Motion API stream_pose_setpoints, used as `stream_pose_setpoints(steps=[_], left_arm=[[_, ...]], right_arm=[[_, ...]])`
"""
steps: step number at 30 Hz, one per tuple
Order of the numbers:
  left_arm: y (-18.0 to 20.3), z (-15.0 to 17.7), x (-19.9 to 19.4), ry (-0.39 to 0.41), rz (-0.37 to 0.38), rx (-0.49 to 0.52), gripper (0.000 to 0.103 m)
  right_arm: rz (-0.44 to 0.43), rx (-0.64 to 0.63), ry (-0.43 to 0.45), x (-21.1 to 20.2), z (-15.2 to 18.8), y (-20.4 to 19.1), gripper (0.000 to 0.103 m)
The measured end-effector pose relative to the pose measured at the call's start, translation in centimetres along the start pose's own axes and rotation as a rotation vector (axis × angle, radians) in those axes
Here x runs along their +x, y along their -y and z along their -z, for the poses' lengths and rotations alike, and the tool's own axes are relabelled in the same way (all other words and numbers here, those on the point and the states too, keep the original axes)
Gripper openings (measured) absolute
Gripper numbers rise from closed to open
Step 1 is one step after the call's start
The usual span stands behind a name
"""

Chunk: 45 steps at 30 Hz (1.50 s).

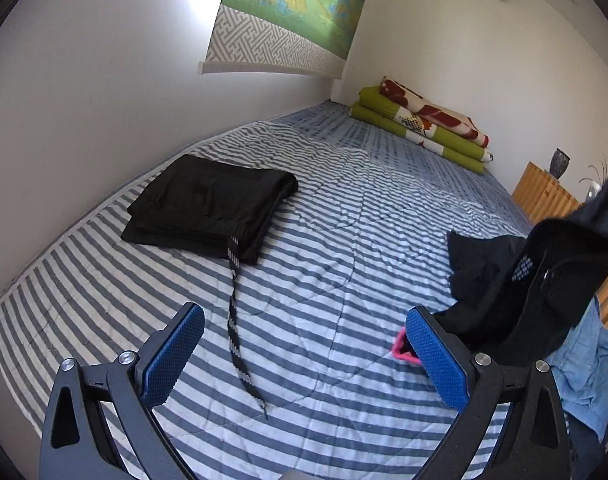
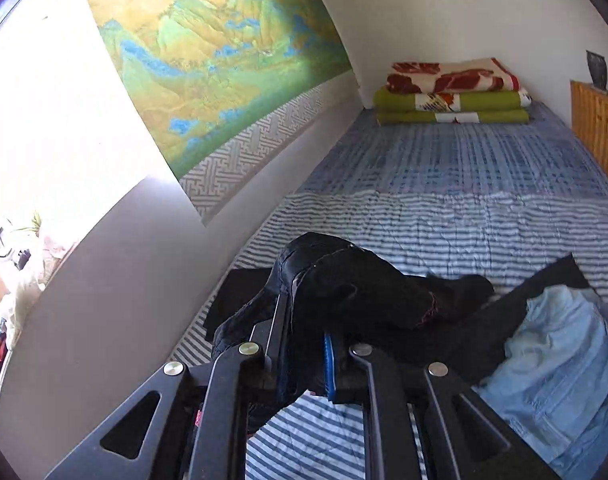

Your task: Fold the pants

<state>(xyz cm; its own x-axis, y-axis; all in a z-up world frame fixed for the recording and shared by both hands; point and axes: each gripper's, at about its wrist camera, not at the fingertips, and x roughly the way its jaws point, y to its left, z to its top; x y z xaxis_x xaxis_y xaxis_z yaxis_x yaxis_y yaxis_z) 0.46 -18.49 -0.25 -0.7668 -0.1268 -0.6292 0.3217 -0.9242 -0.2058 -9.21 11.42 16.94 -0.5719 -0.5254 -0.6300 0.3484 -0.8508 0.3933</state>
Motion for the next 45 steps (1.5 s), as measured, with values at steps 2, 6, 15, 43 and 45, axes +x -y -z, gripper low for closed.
stream_pose_setpoints(steps=[2, 6, 15, 43, 45], left_arm=[[-0.3, 0.7, 0.0, -0.009, -0.015, 0.019, 0.102], [1.3, 2.3, 1.5, -0.071, 0.031, 0.079, 0.102], [8.4, 7.4, 7.3, -0.359, 0.299, 0.053, 0.102], [7.6, -6.6, -5.1, -0.138, 0.546, -0.277, 0.009], [5.5, -9.3, -8.6, -0.073, 0.529, -0.275, 0.009]], right_arm=[[0.059, 0.043, -0.077, 1.2, 3.3, 4.0, 0.021], [0.255, 0.21, -0.226, 2.0, 10.9, 13.2, 0.025], [0.367, 0.373, -0.286, -2.8, 21.1, 22.1, 0.039], [-0.032, 0.095, -0.079, -8.6, 17.2, 4.7, 0.01], [-0.092, 0.05, -0.057, -9.6, 16.6, 0.7, 0.01]])
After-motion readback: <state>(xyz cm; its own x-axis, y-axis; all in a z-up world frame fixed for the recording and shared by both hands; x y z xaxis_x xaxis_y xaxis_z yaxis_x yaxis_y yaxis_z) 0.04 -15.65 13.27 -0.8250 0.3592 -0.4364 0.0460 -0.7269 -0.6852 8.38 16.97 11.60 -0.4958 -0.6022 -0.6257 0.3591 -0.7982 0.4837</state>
